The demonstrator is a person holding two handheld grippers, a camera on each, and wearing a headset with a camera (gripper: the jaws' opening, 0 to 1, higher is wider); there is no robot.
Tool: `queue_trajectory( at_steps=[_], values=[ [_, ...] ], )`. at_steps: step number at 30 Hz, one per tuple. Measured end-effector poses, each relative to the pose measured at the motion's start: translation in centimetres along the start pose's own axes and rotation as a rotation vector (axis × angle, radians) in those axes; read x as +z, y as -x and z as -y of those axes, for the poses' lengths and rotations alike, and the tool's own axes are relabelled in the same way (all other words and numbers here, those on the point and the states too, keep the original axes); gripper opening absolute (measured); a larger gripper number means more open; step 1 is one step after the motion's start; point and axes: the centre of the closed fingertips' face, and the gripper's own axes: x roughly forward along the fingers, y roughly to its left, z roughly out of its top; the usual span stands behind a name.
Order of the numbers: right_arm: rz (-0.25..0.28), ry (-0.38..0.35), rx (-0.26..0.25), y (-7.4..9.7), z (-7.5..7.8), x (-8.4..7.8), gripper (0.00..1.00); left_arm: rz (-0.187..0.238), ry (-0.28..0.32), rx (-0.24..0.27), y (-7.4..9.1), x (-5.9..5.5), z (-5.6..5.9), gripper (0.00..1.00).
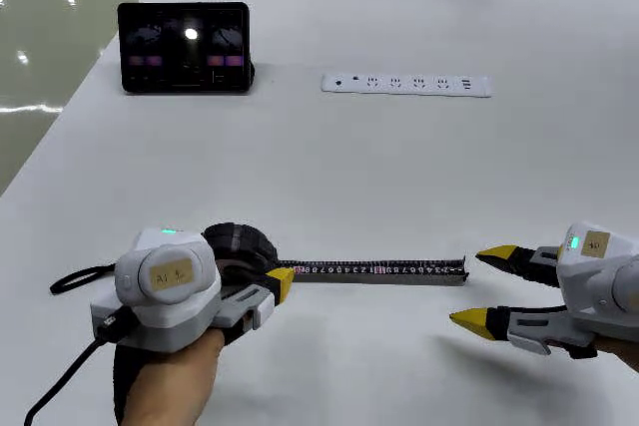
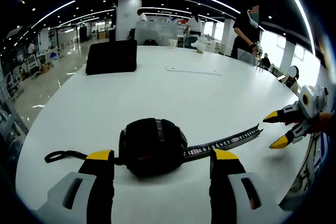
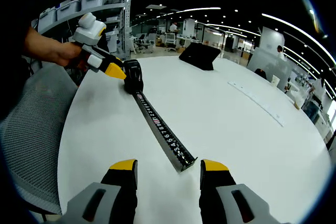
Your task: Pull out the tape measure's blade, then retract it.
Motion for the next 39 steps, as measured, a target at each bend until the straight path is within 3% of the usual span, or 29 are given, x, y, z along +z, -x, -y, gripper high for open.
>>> queue_trajectory(
  at_steps=[12,27,32,39],
  values=[
    [-0.033,0.065,0.037,-0.8,0.9,0.0,0.35,-0.011,0.034,0.014,-1.1,0.5,-0.7,0.63],
    [-0.090,0.177,0.125,-2.2,1.6,-0.8,0.19,-0.044,0.055,0.030,-2.7,0.7,-1.2,0.59],
    [-0.088,0.189,0.148,-2.5,2.0,-0.9,0.14,-0.046,0.082,0.028,-3.0,0.5,-1.4,0.59],
    [-0.070,0.161,0.172,-2.6,2.0,-1.1,0.12,-0.053,0.075,0.028,-3.2,0.3,-1.3,0.60]
  ],
)
